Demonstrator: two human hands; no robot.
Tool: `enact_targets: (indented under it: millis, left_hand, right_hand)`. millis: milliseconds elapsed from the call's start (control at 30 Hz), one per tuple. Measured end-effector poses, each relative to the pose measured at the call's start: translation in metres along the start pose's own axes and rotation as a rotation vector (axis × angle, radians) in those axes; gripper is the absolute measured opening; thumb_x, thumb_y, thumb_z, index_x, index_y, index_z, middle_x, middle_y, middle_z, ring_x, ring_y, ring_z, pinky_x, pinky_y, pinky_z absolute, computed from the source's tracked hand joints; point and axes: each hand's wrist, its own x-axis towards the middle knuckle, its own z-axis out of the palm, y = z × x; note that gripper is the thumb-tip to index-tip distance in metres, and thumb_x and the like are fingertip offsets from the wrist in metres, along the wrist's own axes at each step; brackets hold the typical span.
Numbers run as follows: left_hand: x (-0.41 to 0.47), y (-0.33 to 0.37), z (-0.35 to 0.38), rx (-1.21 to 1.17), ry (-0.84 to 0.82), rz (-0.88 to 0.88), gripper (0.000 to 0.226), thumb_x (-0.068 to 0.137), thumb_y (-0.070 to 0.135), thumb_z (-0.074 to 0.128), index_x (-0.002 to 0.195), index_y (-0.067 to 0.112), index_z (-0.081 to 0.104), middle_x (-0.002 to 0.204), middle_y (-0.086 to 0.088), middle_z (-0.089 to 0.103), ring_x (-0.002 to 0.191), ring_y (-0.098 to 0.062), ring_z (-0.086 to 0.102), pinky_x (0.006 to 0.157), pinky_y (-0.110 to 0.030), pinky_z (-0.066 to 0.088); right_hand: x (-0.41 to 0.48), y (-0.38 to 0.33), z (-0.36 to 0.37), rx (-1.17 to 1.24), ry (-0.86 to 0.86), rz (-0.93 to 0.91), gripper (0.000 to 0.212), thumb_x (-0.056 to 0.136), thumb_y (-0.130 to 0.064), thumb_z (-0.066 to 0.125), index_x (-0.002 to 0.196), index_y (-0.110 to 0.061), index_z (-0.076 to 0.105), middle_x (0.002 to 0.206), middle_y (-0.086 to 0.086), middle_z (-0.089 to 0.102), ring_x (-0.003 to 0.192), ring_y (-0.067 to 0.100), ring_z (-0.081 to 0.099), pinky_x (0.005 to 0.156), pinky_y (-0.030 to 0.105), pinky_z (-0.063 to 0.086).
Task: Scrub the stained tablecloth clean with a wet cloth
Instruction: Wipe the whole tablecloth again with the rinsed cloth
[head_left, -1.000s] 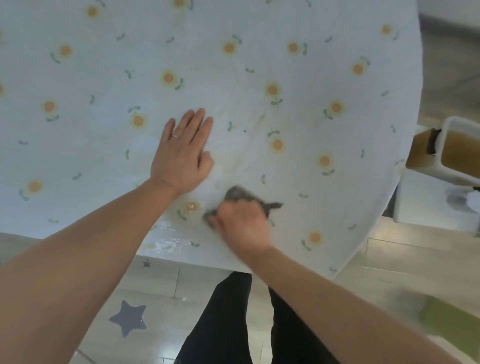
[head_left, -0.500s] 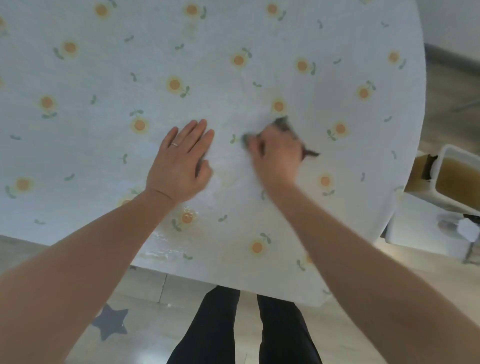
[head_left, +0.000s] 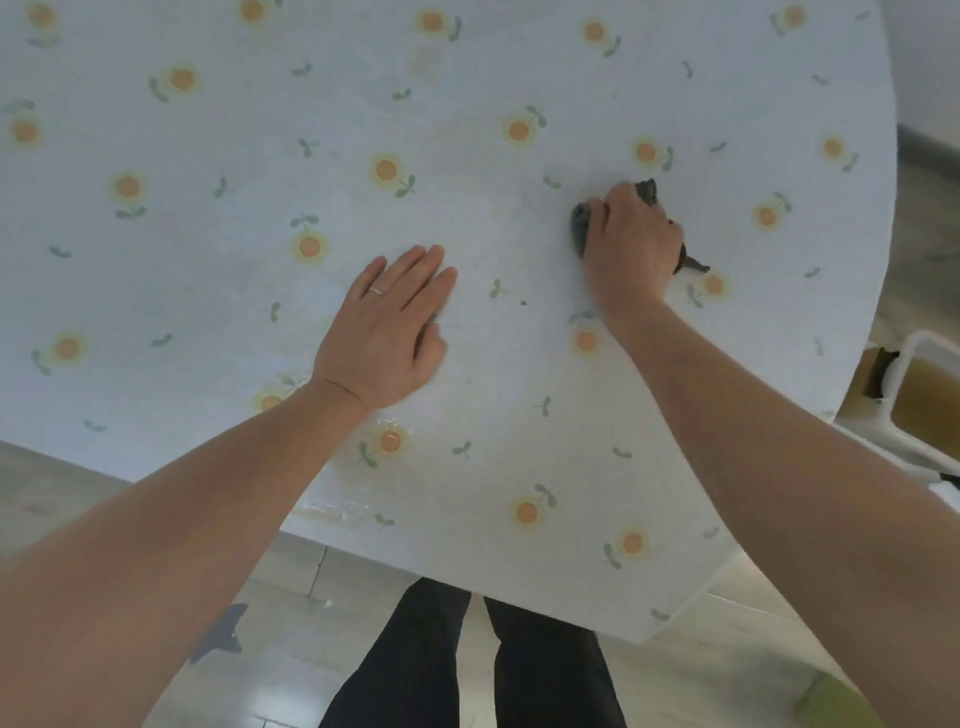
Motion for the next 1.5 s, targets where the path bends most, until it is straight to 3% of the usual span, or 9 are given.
enact_targets:
  millis: [167,333,500,667,867,1033,1333,1400,1500]
  left_hand:
    - [-0.001,-0.002,0.000,0.005,-0.006,0.001,0.057,0.097,0.022,0.045,0.153,0.011,0.047,0.164,-0.010,0.038,0.153,-0.027,0.032,0.126,-0.049,0.022]
    - [-0.002,0.001,-0.002,0.040,-0.037,0.007,0.056,0.098,0.022,0.045,0.153,0.009,0.048,0.164,-0.011,0.038,0.153,-0.029,0.034,0.124,-0.052,0.025]
    - [0.001,0.000,-0.001,0.043,-0.049,0.007,0.056,0.100,0.023,0.039,0.154,0.010,0.047,0.164,-0.011,0.037,0.153,-0.028,0.033,0.124,-0.051,0.026]
    - [0.000,0.000,0.001,0.053,-0.038,0.013,0.056,0.100,0.023,0.036,0.154,0.009,0.047,0.163,-0.011,0.038,0.152,-0.030,0.036,0.123,-0.053,0.028]
    - [0.001,-0.002,-0.003,0.083,-0.130,0.036,0.060,0.100,0.027,0.033,0.156,0.007,0.042,0.166,-0.013,0.033,0.153,-0.032,0.032,0.122,-0.056,0.028]
    - [0.004,-0.001,-0.008,0.078,-0.182,0.043,0.061,0.101,0.027,0.031,0.158,0.007,0.037,0.168,-0.012,0.028,0.156,-0.032,0.026,0.124,-0.055,0.025]
    - [0.074,-0.032,-0.014,0.096,-0.207,0.148,0.061,0.103,0.033,0.037,0.157,0.006,0.039,0.166,-0.017,0.030,0.155,-0.035,0.026,0.125,-0.057,0.023]
    - [0.119,-0.047,-0.013,0.115,-0.208,0.139,0.064,0.104,0.038,0.034,0.160,0.008,0.033,0.169,-0.015,0.024,0.157,-0.033,0.021,0.127,-0.055,0.018]
    - [0.178,-0.063,-0.014,0.106,-0.231,0.088,0.068,0.104,0.043,0.028,0.164,0.012,0.021,0.172,-0.010,0.014,0.159,-0.029,0.011,0.128,-0.053,0.011]
  right_hand:
    - [-0.090,-0.064,0.024,-0.038,-0.074,-0.275,0.020,0.100,-0.027,0.043,0.087,-0.020,0.057,0.079,0.001,0.058,0.076,0.027,0.053,0.068,0.038,0.024]
    - [-0.224,-0.010,-0.007,0.030,-0.565,-0.770,0.025,0.074,-0.029,0.080,0.081,-0.023,0.057,0.074,-0.007,0.055,0.068,0.020,0.049,0.065,0.034,0.034]
    - [-0.102,0.024,-0.018,-0.189,-0.473,-0.541,0.023,0.100,-0.030,0.051,0.081,-0.019,0.057,0.086,0.005,0.064,0.080,0.027,0.061,0.065,0.035,0.039]
    - [0.027,-0.002,0.005,0.036,-0.028,-0.054,0.032,0.105,-0.030,0.031,0.092,-0.014,0.055,0.087,0.005,0.060,0.082,0.029,0.055,0.074,0.041,0.039]
    - [-0.079,-0.053,0.019,0.088,-0.169,-0.490,0.022,0.100,-0.033,0.048,0.089,-0.018,0.060,0.081,0.000,0.059,0.075,0.025,0.053,0.069,0.039,0.036]
    - [-0.142,0.017,0.008,0.216,-0.257,-0.826,0.025,0.100,-0.033,0.056,0.079,-0.021,0.059,0.073,-0.004,0.053,0.066,0.020,0.046,0.063,0.035,0.037]
    - [0.026,0.018,0.013,0.119,0.036,0.084,0.024,0.105,-0.024,0.038,0.092,-0.014,0.056,0.087,0.005,0.062,0.078,0.028,0.050,0.073,0.040,0.034]
    - [0.048,-0.023,0.020,0.108,0.032,0.136,0.022,0.104,-0.026,0.038,0.095,-0.016,0.056,0.092,0.003,0.062,0.084,0.028,0.053,0.074,0.040,0.032]
    - [0.015,-0.089,0.028,0.132,-0.026,-0.145,0.014,0.095,-0.022,0.046,0.086,-0.018,0.056,0.081,0.003,0.059,0.076,0.029,0.057,0.066,0.039,0.032]
